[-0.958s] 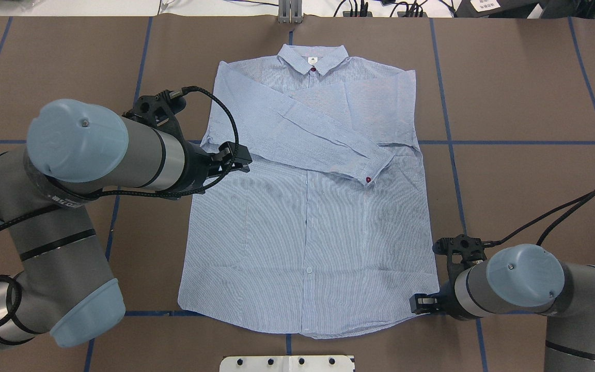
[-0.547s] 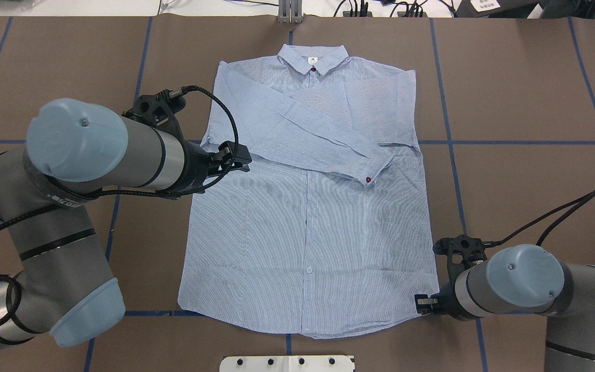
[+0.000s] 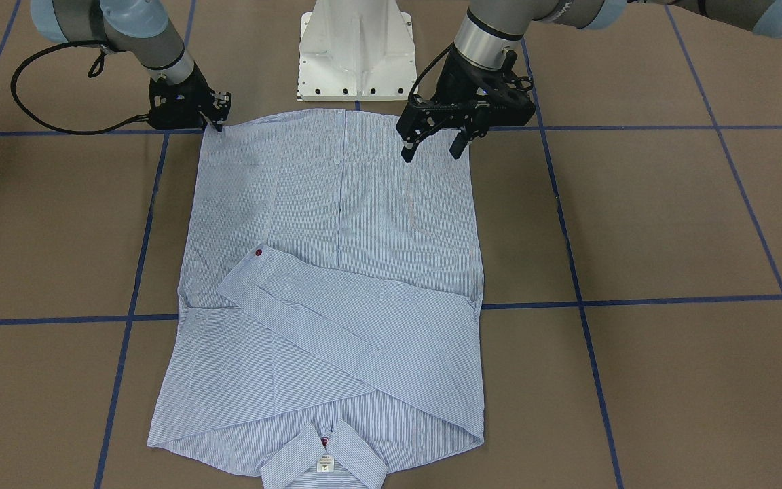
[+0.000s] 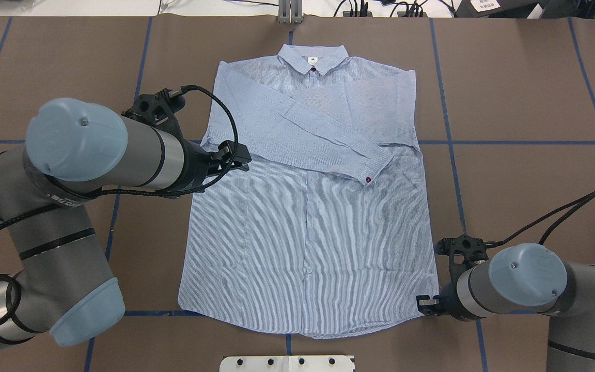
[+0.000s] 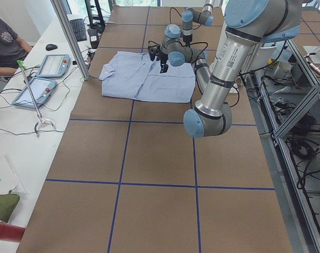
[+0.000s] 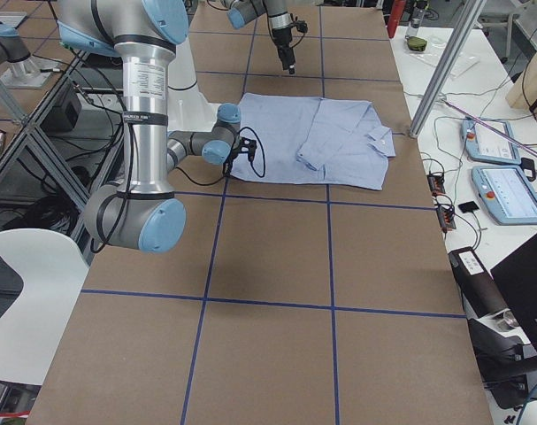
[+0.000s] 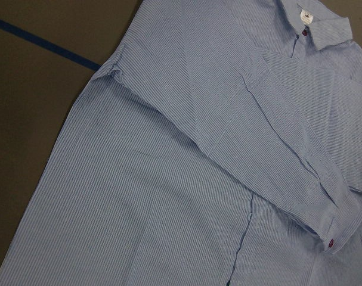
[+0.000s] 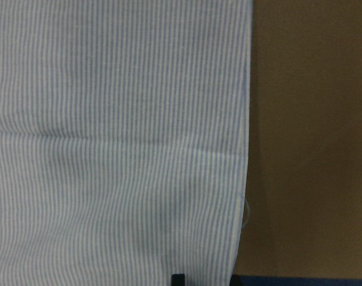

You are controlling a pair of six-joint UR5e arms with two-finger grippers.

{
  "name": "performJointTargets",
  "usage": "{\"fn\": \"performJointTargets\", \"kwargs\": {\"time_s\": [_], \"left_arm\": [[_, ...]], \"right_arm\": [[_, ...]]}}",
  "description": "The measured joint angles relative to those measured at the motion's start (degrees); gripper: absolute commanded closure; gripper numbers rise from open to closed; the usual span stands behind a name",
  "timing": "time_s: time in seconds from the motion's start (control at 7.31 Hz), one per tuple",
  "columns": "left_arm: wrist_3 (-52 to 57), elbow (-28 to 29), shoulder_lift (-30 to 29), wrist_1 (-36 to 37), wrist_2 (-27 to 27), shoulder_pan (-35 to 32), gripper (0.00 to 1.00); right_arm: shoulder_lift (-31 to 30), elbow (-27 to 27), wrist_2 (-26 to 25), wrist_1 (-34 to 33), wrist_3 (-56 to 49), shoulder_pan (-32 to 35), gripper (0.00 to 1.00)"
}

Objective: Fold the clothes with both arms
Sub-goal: 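Lower the left gripper to the hem corner nearest it while the right gripper holds position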

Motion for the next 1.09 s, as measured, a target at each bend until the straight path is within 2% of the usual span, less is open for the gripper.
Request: {"fn": "performJointTargets", "kwargs": {"time_s": [0.55, 1.09], "left_arm": [[0.06, -0.04, 1.84, 0.00, -0.05, 0.16, 0.00], [0.20, -0.23, 9.74, -0.12, -0.05, 6.17, 0.01]], "right_arm": [[0.19, 1.83, 0.38, -0.06, 0.38, 0.15, 1.00], [0.47, 3.79, -0.33, 0.00, 1.14, 0.15, 1.00]]}}
